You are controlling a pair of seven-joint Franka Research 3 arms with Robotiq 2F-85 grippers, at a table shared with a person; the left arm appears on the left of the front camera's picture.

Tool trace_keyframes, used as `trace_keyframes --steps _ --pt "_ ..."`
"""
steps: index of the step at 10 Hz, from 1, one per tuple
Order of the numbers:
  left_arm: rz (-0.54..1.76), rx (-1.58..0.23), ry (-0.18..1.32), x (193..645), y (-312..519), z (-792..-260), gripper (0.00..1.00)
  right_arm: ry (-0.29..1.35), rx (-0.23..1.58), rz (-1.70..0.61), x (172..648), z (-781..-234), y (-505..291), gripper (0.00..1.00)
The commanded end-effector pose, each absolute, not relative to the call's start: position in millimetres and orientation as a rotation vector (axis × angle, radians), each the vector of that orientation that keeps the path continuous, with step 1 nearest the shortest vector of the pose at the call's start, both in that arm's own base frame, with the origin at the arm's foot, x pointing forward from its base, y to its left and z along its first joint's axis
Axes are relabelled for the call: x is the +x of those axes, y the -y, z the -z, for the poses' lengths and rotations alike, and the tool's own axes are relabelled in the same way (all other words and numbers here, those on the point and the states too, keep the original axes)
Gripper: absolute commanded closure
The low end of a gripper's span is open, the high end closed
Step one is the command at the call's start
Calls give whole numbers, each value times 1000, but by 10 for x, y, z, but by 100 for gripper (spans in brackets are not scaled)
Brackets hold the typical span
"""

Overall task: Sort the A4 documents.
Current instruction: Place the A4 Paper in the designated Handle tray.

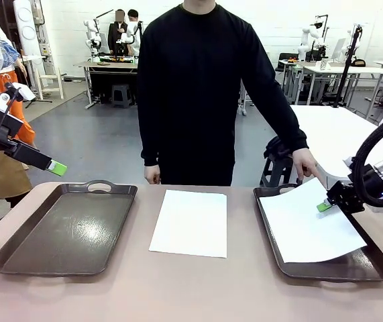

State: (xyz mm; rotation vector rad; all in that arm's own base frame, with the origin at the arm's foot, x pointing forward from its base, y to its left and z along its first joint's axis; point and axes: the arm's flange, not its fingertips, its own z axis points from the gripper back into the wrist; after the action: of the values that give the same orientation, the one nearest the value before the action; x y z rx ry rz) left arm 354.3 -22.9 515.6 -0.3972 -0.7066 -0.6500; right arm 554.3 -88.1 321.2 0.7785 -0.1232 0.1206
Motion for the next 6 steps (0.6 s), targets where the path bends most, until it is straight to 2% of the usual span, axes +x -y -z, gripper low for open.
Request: trace_keyframes --steps 1,2,3,4,5,6 --pt "659 -410 711 3555 203 -5139 0 119 675 -103 5465 -3245 883 21" --pt "659 -410 711 3555 203 -5139 0 114 596 -90 5438 -3279 894 37" --pt "659 -410 711 3555 203 -5139 0 114 511 -88 5402 -3332 894 2" --pt "659 -410 711 3555 203 -5139 0 134 460 -82 5377 -3393 920 18" --pt "659 -410 711 3555 203 -5139 0 152 431 -77 5351 -3471 949 25" --pt "659 -410 711 3555 203 -5139 0 170 406 -79 5315 -3545 971 0"
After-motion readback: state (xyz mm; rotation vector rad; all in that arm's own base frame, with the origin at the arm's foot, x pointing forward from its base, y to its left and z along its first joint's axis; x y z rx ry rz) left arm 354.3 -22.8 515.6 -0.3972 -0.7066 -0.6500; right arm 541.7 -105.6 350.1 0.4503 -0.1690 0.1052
